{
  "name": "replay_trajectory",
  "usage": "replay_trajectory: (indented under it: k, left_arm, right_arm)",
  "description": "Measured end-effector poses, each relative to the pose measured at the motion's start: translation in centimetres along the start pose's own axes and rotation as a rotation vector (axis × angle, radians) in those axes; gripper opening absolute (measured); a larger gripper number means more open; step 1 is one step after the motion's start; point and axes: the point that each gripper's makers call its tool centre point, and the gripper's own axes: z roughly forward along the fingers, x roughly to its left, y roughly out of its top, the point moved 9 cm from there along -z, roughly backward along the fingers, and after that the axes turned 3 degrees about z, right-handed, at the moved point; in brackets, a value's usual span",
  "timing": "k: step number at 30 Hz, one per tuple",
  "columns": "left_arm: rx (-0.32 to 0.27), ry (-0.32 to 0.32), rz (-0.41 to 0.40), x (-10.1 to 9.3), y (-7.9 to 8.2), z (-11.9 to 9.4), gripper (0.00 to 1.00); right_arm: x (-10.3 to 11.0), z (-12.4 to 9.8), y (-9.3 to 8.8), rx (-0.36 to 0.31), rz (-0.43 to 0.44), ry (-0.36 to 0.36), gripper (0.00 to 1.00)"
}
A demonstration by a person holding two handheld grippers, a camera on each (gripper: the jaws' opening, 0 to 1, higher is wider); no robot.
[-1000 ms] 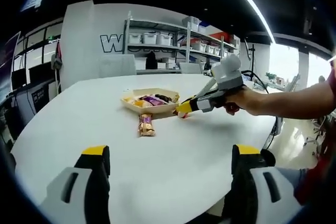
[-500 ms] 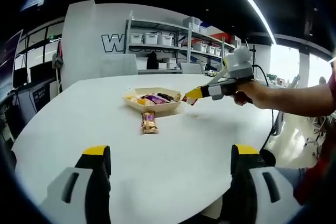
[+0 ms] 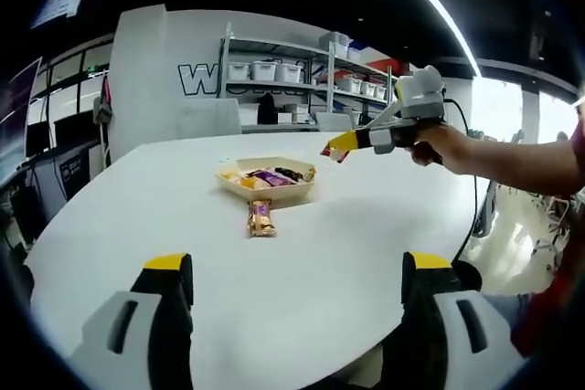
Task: Place the target food into the container with the food tongs after gripping and lifting it, then release it inside without dropping or visibly crushing the food.
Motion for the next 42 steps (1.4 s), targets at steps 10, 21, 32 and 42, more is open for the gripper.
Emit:
replay_trajectory:
  k: [10, 21, 32, 42]
  left_arm:
    - [-0.002, 0.018, 0.015, 0.4, 0.3, -0.8, 0.92]
    - [-0.008, 0.019, 0.018, 0.3, 0.5, -1.0, 0.91]
    - [0.008, 0.022, 0.015, 0.3, 0.1, -0.6, 0.91]
    - [0.022, 0.038, 0.014, 0.5, 0.0, -0.8, 0.91]
  right_arm:
    - [0.8, 0.4, 2.3, -0.024, -0.058, 0.023, 0.17]
    - [-1.2, 1.6, -1.3, 0.094, -0.013, 0.033, 0.2]
    - [-2.3, 3.4, -4.4, 0.163, -0.024, 0.078, 0.23]
    - [-3.2, 4.7, -6.0, 0.201, -0.051, 0.072, 0.24]
